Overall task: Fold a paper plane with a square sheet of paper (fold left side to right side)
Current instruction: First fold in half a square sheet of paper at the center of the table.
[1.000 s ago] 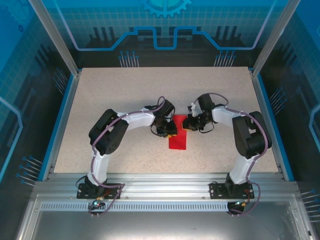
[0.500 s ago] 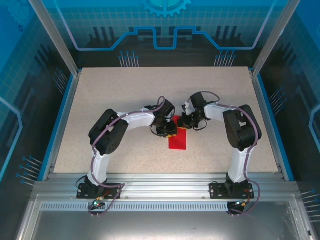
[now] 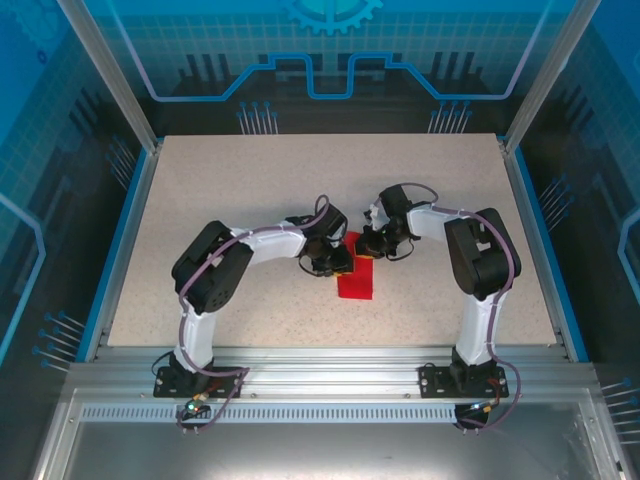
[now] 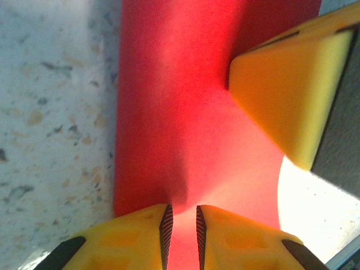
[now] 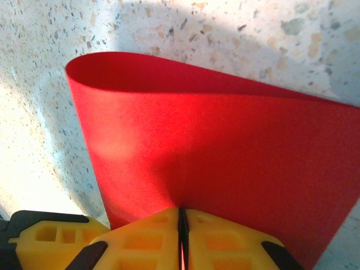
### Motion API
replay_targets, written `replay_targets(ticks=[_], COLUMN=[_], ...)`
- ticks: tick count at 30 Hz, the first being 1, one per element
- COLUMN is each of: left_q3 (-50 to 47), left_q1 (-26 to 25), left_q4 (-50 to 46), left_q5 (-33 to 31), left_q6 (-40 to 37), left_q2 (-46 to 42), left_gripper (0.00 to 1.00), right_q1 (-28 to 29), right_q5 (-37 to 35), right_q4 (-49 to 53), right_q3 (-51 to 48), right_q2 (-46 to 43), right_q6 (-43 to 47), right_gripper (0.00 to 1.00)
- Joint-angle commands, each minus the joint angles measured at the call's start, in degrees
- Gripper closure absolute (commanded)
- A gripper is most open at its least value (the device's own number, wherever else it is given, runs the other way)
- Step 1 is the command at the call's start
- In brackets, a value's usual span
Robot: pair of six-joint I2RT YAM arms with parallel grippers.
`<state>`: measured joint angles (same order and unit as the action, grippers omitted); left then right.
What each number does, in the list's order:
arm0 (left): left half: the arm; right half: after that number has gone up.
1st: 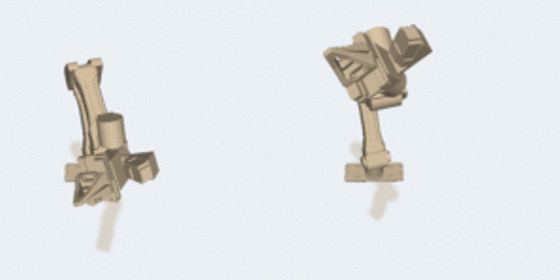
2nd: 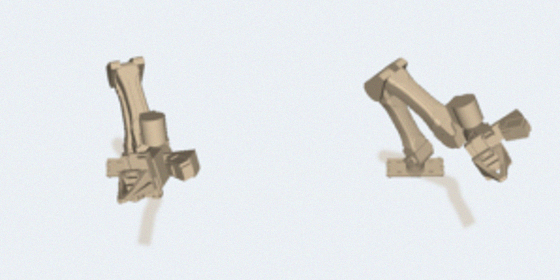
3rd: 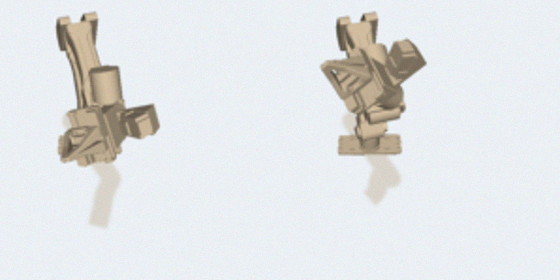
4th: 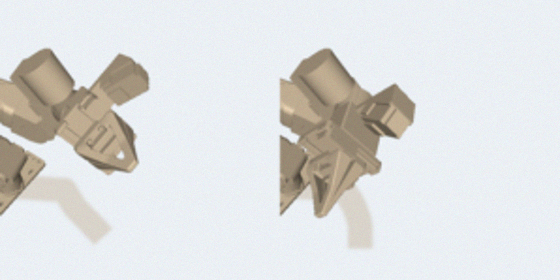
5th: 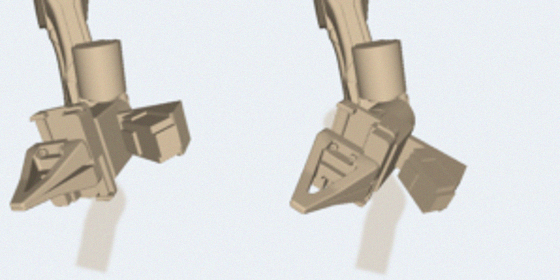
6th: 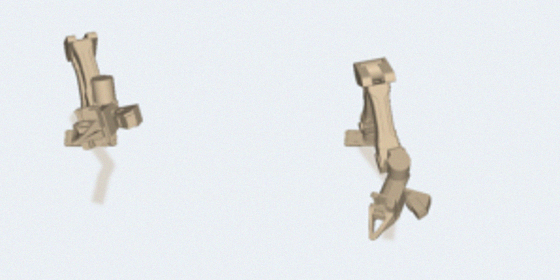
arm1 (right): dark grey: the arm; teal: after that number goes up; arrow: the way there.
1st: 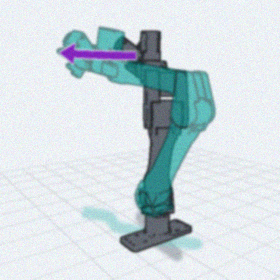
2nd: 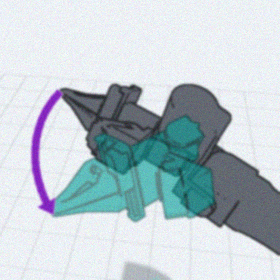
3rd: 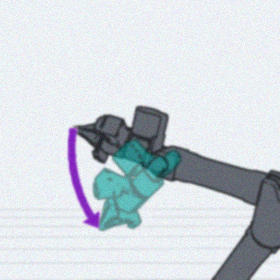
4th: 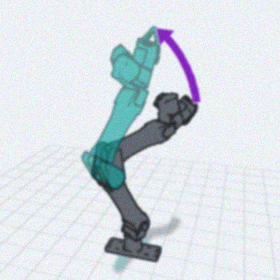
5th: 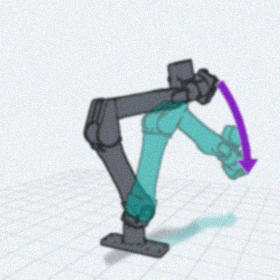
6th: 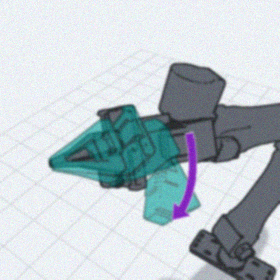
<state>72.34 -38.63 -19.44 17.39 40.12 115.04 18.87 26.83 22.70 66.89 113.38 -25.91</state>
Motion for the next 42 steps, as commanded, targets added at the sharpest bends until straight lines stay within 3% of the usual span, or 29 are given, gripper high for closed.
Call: replay_targets(ticks=[1,13,30,42], left_q3=[-4.44,-14.32,-20.13,-21.22], left_q1=[-1.23,-4.12,-7.72,-7.87], left_q4=[-5.10,3.72,11.37,10.30], left_q5=[0.32,5.11,8.01,7.96], left_q6=[-0.80,1.67,3.90,3.06], left_q2=[-1.71,-7.56,-9.83,-15.73], left_gripper=[0.75,0.74,0.73,0.72], right_q1=[0.20,0.10,0.24,0.14], right_q5=[-6.43,-6.33,-6.20,-5.78], right_q4=[3.76,3.93,3.84,3.16], right_q3=[-1.50,-1.50,-1.84,-2.68], right_q2=[3.45,4.03,4.05,3.10], right_q6=[-0.65,-0.56,-0.76,-0.93], right_gripper=[0.89,0.89,0.89,0.90])
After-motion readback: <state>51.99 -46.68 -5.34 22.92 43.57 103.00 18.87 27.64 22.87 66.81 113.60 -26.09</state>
